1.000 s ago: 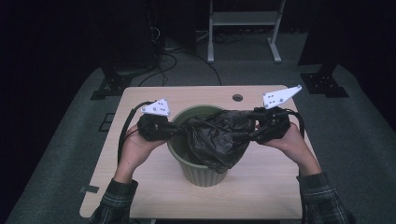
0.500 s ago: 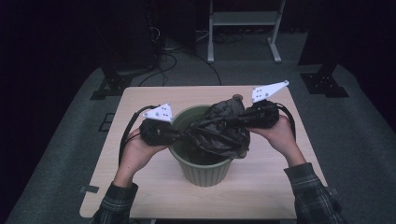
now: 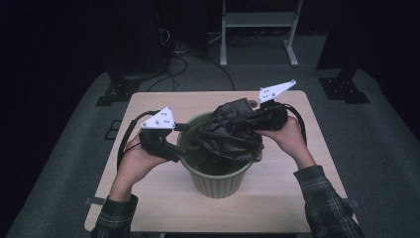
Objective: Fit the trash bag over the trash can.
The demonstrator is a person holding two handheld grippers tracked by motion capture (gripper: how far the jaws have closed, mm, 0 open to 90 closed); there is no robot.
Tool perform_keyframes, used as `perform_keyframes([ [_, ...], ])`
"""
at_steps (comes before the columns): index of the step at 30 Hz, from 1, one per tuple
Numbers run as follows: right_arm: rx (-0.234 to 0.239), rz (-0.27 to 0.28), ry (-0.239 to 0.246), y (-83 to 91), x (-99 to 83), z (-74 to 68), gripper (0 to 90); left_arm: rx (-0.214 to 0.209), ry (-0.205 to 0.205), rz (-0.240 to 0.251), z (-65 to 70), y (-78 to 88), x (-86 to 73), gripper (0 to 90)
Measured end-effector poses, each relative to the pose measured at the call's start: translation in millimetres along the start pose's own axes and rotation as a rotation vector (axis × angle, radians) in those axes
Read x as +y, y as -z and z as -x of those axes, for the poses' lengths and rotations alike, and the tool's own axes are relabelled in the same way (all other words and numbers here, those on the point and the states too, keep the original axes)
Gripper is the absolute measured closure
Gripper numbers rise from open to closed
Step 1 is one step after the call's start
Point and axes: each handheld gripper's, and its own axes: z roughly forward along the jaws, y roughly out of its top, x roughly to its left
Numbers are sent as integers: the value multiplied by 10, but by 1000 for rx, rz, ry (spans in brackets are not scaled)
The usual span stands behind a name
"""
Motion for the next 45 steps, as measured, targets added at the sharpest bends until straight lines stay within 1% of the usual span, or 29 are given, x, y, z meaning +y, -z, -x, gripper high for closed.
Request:
perform_keyframes([
  [1,0,0,2,4,-2,-2,900,0,-1,13,-7,11,30,275],
  [2,2,-1,2,4,-1,-8,900,-5,-6,26,-15,16,62,312],
  [4,7,-2,9,-1,1,-26,900,-9,-23,40,-30,8,133,369],
  [5,11,-1,11,-5,2,-34,900,-11,-23,46,-34,-4,157,404],
  [6,15,-3,14,-9,2,-40,900,-25,-25,48,-46,-29,197,435],
  [7,19,-4,17,-14,0,-51,900,-36,-33,46,-58,-52,223,489],
  [10,36,-2,22,-18,-9,-68,900,-64,-36,47,-66,-146,278,623],
  [12,51,5,22,-13,-10,-80,900,-77,-42,32,-58,-221,290,658],
  [14,59,21,24,2,3,-95,900,-92,-58,-6,-34,-320,291,683],
  [17,77,60,32,36,55,-111,900,-107,-73,-49,-1,-441,285,685],
  [20,100,106,33,51,130,-121,900,-105,-93,-85,25,-522,287,685],
  [23,109,133,36,19,209,-135,900,-113,-106,-108,52,-573,282,694],
  [25,117,145,43,-32,258,-151,900,-120,-103,-108,69,-601,272,695],
  [27,128,143,45,-102,304,-166,900,-125,-108,-114,76,-625,260,695],
  [29,134,141,51,-164,334,-185,900,-119,-99,-108,80,-628,239,683],
  [30,139,136,52,-196,348,-195,900,-114,-96,-105,76,-618,227,651],
  [32,144,132,56,-227,350,-200,900,-84,-84,-92,55,-577,208,533],
  [34,153,128,56,-234,342,-197,900,-62,-69,-62,24,-516,204,464],
  [35,158,129,57,-234,337,-195,900,-56,-59,-41,1,-484,207,454],
  [37,167,136,57,-228,331,-197,900,-55,-56,-32,-32,-454,225,456],
  [38,174,141,55,-228,331,-199,900,-67,-59,-38,-41,-455,236,496],
  [40,185,151,56,-231,335,-208,900,-96,-56,-29,-26,-489,255,594],
  [41,190,155,57,-235,338,-214,900,-111,-62,-38,-14,-512,266,663],
  [42,192,154,61,-238,340,-223,898,-114,-61,-41,-6,-520,269,764],
  [43,189,154,63,-239,339,-226,847,-114,-55,-38,2,-534,268,812],
  [44,180,156,54,-230,332,-232,792,-108,-48,-39,1,-535,259,875],
  [45,180,159,45,-209,319,-231,760,-99,-43,-41,-8,-532,245,889],
])
